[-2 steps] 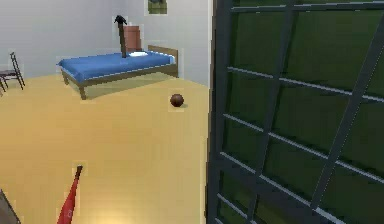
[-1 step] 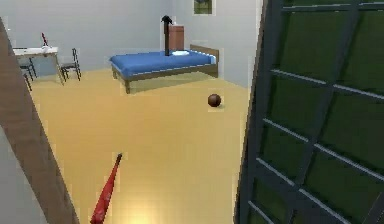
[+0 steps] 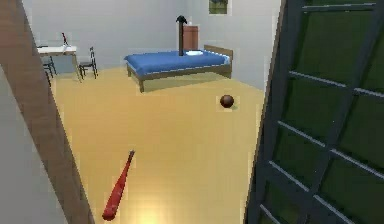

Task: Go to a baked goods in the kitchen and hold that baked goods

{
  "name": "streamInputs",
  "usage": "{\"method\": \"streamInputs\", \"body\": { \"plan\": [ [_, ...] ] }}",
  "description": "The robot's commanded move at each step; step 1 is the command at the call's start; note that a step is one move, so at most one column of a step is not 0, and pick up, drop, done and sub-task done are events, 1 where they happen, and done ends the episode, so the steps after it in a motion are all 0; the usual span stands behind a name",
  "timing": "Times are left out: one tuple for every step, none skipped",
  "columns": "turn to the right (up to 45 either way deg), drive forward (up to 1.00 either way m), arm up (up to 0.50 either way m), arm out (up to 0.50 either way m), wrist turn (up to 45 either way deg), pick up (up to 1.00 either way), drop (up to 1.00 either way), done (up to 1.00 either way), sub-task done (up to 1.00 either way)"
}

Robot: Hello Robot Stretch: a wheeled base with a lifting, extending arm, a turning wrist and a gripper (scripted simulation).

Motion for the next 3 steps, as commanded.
{"method": "streamInputs", "body": {
  "plan": [
    [0.0,0.60,0.00,0.00,0.0,0.00,0.00,0.00,0.00],
    [-39.0,0.00,0.00,0.00,0.0,0.00,0.00,0.00,0.00],
    [0.0,0.50,0.00,0.00,0.0,0.00,0.00,0.00,0.00]
  ]
}}
